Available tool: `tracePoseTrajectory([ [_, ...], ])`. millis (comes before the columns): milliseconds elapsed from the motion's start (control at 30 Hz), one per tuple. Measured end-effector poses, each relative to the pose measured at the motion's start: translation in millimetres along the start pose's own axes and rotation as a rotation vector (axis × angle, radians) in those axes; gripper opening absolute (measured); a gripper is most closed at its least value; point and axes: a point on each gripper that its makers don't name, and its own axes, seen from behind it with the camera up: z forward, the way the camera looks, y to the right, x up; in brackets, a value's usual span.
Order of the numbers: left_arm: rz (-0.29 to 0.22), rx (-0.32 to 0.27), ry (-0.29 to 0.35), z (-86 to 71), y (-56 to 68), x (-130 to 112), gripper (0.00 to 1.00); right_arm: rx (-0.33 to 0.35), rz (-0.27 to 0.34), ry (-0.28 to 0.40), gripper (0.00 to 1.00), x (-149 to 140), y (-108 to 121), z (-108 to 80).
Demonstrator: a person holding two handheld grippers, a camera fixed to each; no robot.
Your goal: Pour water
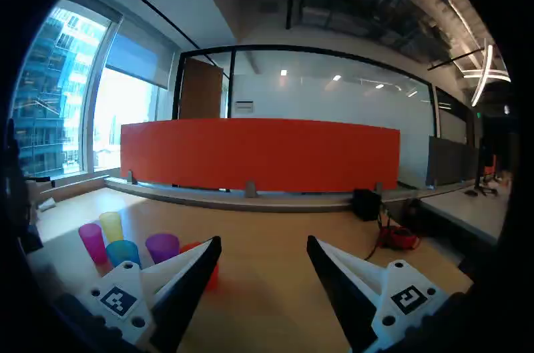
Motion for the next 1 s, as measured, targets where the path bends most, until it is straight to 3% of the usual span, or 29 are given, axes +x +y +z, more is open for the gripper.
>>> tracePoseTrajectory([
  [300, 0.011, -0.034, -0.007, 11.7, 10.1, 39, 0.96, 0.022, 0.02, 0.007, 0.99, 40, -1, 6.5],
  [667, 0.032, -0.092, 0.036, 19.1, 29.1, 104, 0.96, 0.064, -0.023, 0.037, 0.99, 101, -9, 13.6],
  [1000, 0.053, -0.123, 0.053, 25.7, 37.8, 159, 0.96, 0.089, -0.058, 0.055, 0.99, 143, -19, 14.9],
])
